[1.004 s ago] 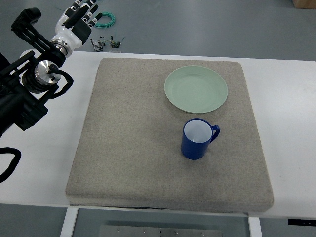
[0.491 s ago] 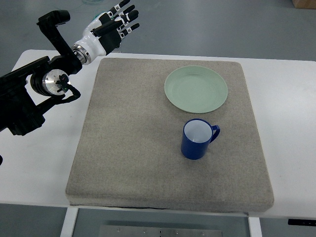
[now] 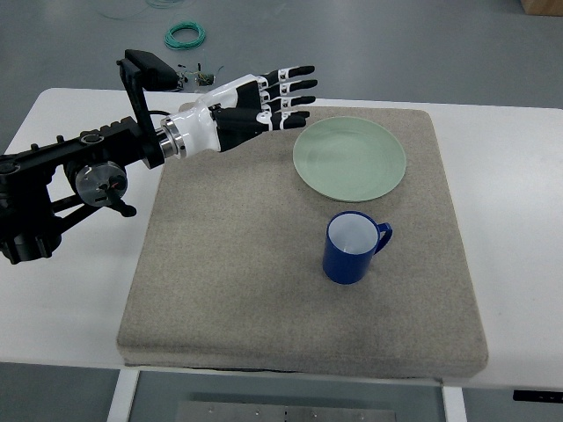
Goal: Place cup left of plate with left hand
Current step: 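Swing the left hand down and reach toward the blue mug, then wrap the left hand fingers around the blue mug body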
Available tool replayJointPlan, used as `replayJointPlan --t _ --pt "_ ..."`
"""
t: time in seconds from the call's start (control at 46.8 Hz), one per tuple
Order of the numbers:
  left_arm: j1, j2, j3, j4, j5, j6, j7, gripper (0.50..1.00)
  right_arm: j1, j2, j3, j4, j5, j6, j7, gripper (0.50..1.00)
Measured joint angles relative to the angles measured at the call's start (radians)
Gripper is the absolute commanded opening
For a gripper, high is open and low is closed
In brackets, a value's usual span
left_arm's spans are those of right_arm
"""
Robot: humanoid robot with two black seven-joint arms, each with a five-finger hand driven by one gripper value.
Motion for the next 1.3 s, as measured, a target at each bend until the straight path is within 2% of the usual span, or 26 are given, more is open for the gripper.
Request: replayJointPlan --t 0.32,0.641,1.302 --pt "0.050 0.065 0.075 -0.084 0.171 -0.053 -0.006 0.992 0.000 0.000 0.000 0.000 0.000 0.000 0.000 0.934" --pt "0.116 0.081 0.071 -0.093 0.254 -0.061 -0.013 0.992 0.000 0.000 0.000 0.000 0.000 0.000 0.000 0.934" --pt "0.138 -0.032 0.077 -0.061 0.259 -0.047 -0.012 0.994 0.000 0.000 0.000 0.000 0.000 0.000 0.000 0.934"
